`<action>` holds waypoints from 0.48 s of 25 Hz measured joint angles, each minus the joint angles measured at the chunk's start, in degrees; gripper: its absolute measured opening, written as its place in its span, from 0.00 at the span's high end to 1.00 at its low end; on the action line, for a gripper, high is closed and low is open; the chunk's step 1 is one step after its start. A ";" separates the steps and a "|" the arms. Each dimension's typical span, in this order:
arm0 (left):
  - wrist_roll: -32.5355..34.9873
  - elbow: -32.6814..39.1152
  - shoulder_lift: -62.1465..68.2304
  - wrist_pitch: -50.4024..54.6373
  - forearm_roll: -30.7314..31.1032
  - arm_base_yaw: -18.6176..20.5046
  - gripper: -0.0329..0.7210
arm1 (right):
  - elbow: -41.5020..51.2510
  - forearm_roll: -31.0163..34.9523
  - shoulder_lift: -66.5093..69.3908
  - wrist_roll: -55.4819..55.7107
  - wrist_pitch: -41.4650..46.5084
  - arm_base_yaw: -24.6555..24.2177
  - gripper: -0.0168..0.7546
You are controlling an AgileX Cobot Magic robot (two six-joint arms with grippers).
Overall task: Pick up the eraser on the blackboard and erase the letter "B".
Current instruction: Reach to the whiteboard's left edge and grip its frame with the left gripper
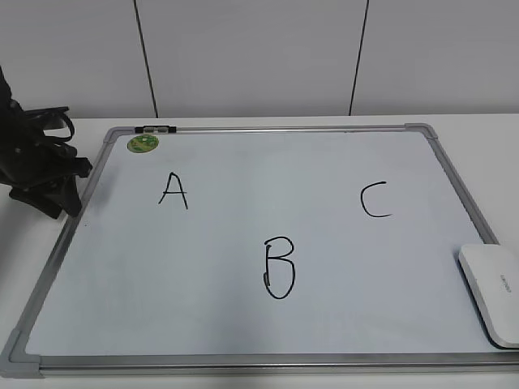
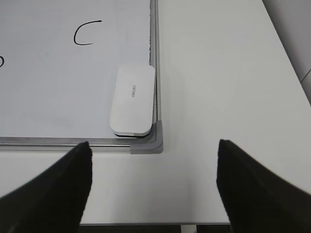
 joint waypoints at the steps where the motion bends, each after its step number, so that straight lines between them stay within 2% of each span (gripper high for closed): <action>1: 0.00 0.00 0.00 0.00 0.00 0.00 0.62 | 0.00 0.00 0.00 0.00 0.00 0.00 0.21; 12: 0.00 0.00 0.00 -0.22 -0.05 0.00 0.63 | 0.00 0.00 0.00 0.00 0.00 0.00 0.21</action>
